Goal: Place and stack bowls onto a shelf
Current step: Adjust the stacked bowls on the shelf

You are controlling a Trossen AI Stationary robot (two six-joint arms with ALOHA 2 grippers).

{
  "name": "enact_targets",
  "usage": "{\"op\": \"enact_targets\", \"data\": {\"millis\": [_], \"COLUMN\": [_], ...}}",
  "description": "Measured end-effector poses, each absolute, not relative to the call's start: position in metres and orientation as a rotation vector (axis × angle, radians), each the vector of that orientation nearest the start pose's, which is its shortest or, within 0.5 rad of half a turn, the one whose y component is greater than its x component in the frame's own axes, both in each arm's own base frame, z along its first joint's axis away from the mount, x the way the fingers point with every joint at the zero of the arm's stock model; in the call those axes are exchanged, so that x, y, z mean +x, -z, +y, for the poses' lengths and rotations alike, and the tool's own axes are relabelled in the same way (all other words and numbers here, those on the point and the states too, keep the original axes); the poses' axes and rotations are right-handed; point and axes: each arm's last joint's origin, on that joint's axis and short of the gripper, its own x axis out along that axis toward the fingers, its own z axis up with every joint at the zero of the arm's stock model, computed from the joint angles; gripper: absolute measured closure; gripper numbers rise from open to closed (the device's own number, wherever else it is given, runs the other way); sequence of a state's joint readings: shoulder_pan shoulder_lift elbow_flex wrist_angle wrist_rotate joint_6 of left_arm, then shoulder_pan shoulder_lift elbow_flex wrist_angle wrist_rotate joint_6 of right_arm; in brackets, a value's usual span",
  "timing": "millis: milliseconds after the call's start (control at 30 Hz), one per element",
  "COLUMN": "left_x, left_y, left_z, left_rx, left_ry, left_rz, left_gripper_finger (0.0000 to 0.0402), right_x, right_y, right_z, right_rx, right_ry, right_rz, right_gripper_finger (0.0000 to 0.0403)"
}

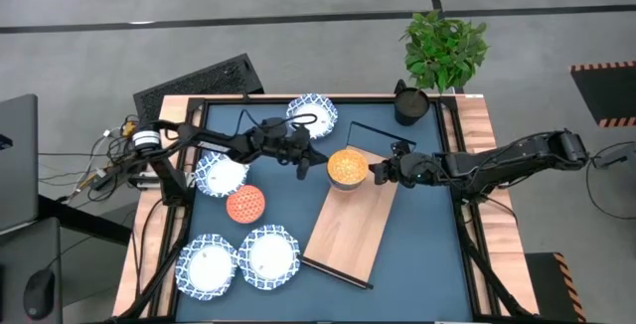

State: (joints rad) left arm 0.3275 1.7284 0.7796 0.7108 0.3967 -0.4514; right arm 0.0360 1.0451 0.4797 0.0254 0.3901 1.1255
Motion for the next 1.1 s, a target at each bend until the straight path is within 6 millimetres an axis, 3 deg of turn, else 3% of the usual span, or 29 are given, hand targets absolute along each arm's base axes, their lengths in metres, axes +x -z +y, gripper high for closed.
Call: {"op": "enact_targets", "data": {"millis": [367,800,1100], "left_x": [0.331,0.331,0.331], "left_y": [-0.179,-0.177,-0.177], "left_z": [0.1,0.101,0.101], "left_rx": [-0.542,-0.506,-0.499], "left_ry": [0.024,0.005,-0.003], "left_rz": [0.215,0.218,0.221], "left_gripper_finger": [0.0402,0.0401,0.0402], "right_x": [0.207,0.199,0.203], "right_y": [-0.202,-0.231,-0.234], "right_z": [-0.004,-0.004,0.009], "right_rx": [0.953,0.904,0.651], "right_ry": [0.604,0.553,0.397], "right_rz": [0.293,0.182,0.244], "right_gripper_finger": [0.0372,0.0372,0.0372]}}
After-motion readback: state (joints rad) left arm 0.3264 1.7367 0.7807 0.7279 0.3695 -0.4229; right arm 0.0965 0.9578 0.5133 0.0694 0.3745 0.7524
